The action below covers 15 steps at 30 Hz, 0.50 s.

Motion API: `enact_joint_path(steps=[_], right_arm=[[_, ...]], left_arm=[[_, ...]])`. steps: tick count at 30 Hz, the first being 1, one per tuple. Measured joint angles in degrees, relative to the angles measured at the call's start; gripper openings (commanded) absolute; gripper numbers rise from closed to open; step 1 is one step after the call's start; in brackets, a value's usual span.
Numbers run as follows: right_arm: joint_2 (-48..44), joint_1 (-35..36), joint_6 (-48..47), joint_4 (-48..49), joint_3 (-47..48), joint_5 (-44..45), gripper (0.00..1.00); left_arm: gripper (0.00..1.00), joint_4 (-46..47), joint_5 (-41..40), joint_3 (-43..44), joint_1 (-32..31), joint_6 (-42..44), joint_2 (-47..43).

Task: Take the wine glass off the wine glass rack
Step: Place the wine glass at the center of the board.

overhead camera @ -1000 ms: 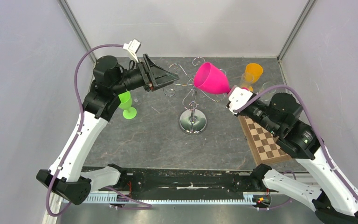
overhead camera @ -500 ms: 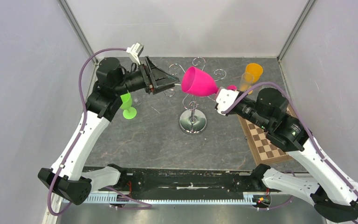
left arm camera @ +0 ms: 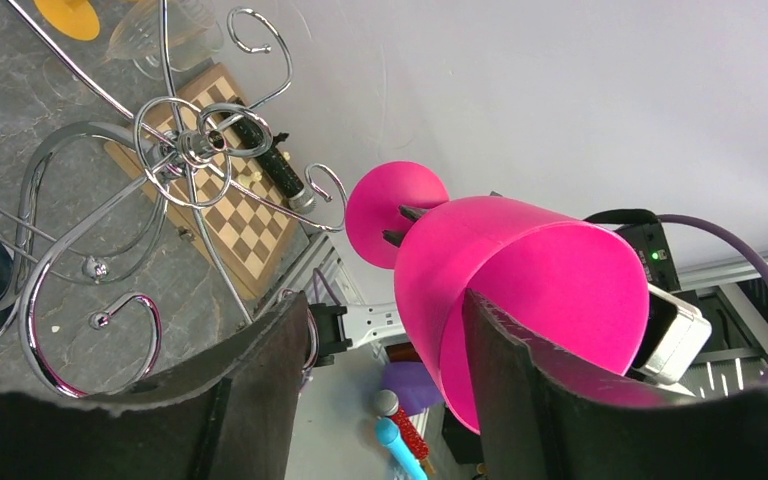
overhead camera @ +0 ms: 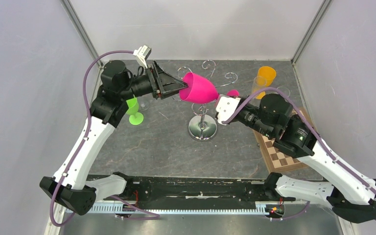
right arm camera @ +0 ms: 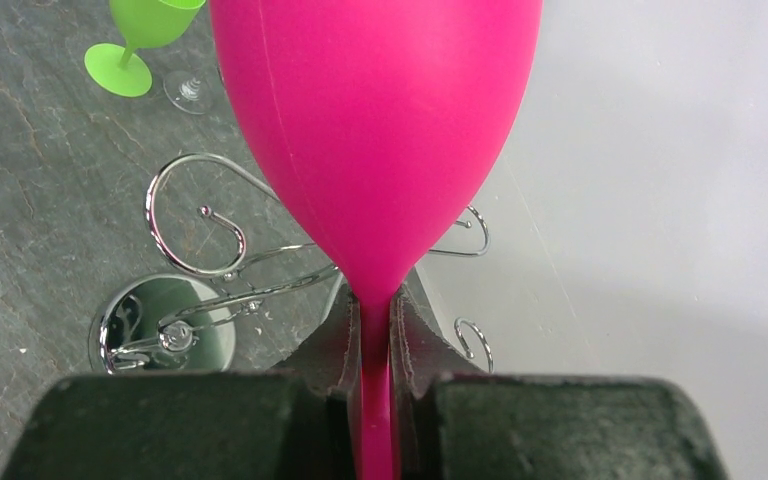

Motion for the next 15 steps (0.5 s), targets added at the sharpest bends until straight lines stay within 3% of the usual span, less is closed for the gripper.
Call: enact_joint_path(steps=[5,15], right_arm=[[0.81,2.51,-0.07,1.11,0.48,3.23,0.0],[1.64,5.27,0.0,1.7,0.81,8.98,0.0]], left_arm=[[0.49,-0.28,0.28,-0.02,0.0,0.02,-0.44],[0.09,-0.33,1.62,-0.02,0.0,0.07,-2.27]])
